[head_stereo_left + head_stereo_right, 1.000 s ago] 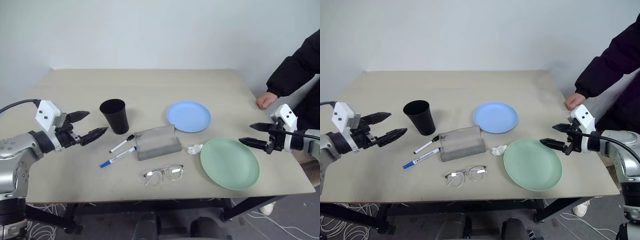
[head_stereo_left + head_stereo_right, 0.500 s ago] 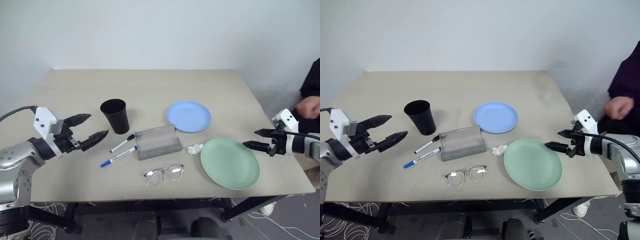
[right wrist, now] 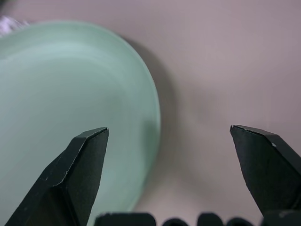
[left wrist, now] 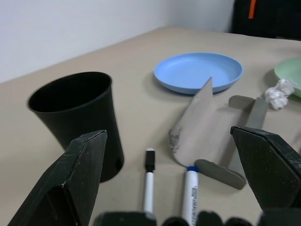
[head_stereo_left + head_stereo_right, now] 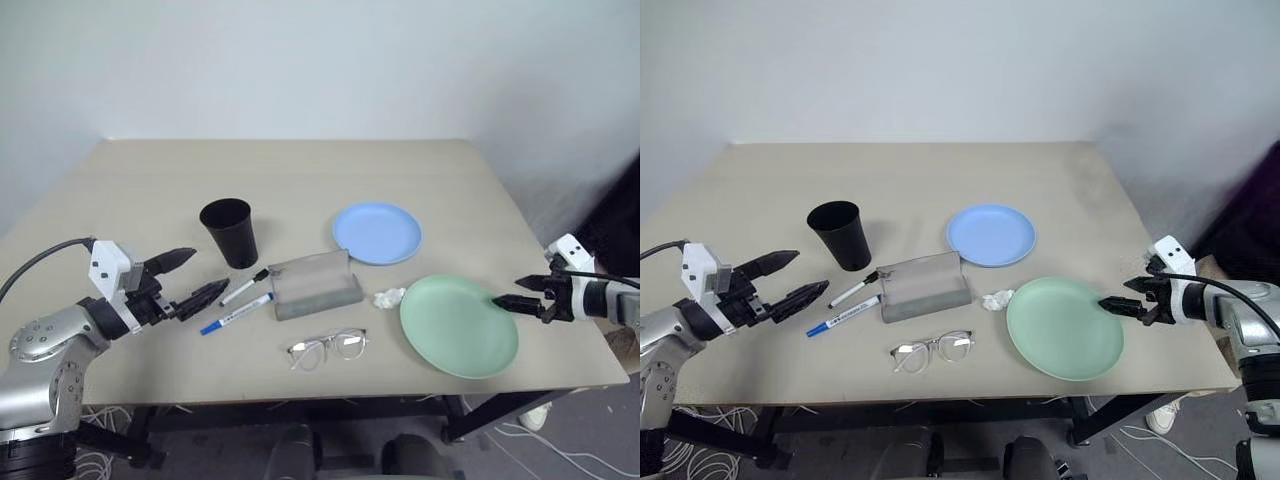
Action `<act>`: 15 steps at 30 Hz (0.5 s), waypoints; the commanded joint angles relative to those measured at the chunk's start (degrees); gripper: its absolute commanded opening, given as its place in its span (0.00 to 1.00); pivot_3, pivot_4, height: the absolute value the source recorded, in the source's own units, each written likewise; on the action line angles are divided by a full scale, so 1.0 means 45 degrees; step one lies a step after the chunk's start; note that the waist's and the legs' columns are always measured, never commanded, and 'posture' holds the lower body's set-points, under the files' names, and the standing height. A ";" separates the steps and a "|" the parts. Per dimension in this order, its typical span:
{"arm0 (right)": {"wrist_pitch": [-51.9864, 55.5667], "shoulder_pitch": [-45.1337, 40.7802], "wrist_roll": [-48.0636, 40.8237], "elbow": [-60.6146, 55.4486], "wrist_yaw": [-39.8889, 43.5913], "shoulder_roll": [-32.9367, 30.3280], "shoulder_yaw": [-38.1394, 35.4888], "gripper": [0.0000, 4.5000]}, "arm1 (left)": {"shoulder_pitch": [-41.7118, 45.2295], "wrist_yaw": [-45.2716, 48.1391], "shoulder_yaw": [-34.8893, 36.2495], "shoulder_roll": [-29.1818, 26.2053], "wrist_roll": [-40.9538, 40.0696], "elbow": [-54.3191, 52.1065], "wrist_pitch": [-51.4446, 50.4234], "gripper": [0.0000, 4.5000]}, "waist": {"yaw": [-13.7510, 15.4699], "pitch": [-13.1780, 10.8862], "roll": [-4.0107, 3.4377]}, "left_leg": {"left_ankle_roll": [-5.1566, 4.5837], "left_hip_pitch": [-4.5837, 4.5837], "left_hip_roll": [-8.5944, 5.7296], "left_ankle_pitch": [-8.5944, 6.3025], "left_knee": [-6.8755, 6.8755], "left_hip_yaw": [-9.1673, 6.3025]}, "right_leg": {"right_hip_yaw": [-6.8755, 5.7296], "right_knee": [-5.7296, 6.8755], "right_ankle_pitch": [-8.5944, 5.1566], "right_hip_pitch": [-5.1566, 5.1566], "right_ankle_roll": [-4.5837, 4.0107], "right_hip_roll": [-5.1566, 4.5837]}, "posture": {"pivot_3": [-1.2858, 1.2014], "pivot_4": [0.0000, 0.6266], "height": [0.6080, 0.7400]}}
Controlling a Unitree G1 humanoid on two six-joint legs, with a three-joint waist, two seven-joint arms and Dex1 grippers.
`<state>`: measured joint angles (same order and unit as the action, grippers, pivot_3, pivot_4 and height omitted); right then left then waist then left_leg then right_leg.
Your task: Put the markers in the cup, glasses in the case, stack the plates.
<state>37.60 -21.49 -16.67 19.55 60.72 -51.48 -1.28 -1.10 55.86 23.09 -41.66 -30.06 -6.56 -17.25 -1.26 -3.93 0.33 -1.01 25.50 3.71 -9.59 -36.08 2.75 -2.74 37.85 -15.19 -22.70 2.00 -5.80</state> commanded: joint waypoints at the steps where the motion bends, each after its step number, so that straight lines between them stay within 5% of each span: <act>1: 0.0085 -0.0034 0.0134 -0.0065 -0.0261 0.0181 -0.0029 0.96 | 0.0046 -0.0058 0.0054 0.0042 -0.0061 -0.0374 0.0347 1.00 | -0.0001 0.0001 -0.0001 | 0.0000 0.0000 0.0004 0.0000 -0.0001 0.0000 | 0.0000 0.0001 0.0002 -0.0001 -0.0004 0.0005 | 0.52 0.00 0.79; 4: 0.0170 0.0045 0.0173 -0.0115 -0.0288 0.0262 0.0053 0.80 | 0.0019 -0.0141 -0.0020 0.0164 -0.0051 -0.0429 0.0378 1.00 | 0.0005 0.0006 -0.0015 | -0.0001 0.0000 0.0004 0.0001 -0.0003 -0.0001 | -0.0001 0.0004 0.0009 -0.0001 -0.0003 0.0005 | 0.52 0.00 0.79; 14: 0.0980 -0.0430 -0.0136 -0.0048 -0.0271 0.0482 -0.0257 0.02 | -0.0005 -0.0319 -0.0257 0.0431 0.0041 -0.0323 0.0641 1.00 | 0.0017 0.0009 -0.0018 | -0.0001 0.0000 0.0004 0.0000 -0.0012 -0.0003 | -0.0004 0.0003 0.0020 0.0005 0.0000 0.0003 | 0.52 0.00 0.79; 15: 0.1145 -0.0622 -0.0249 0.0082 -0.0315 0.0536 -0.0389 0.00 | 0.0013 -0.0331 -0.0274 0.0440 0.0050 -0.0286 0.0675 1.00 | 0.0016 0.0009 -0.0018 | -0.0001 -0.0001 0.0004 0.0000 -0.0013 -0.0003 | -0.0004 0.0003 0.0020 0.0006 0.0000 0.0003 | 0.52 0.00 0.79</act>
<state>41.98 -22.34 -17.11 19.70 60.17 -48.53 -0.63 -1.65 54.69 21.51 -39.56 -29.95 -6.66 -15.47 -1.19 -3.89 0.24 -1.01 25.49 3.73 -9.59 -36.14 2.74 -2.76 37.87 -15.08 -22.67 2.01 -5.78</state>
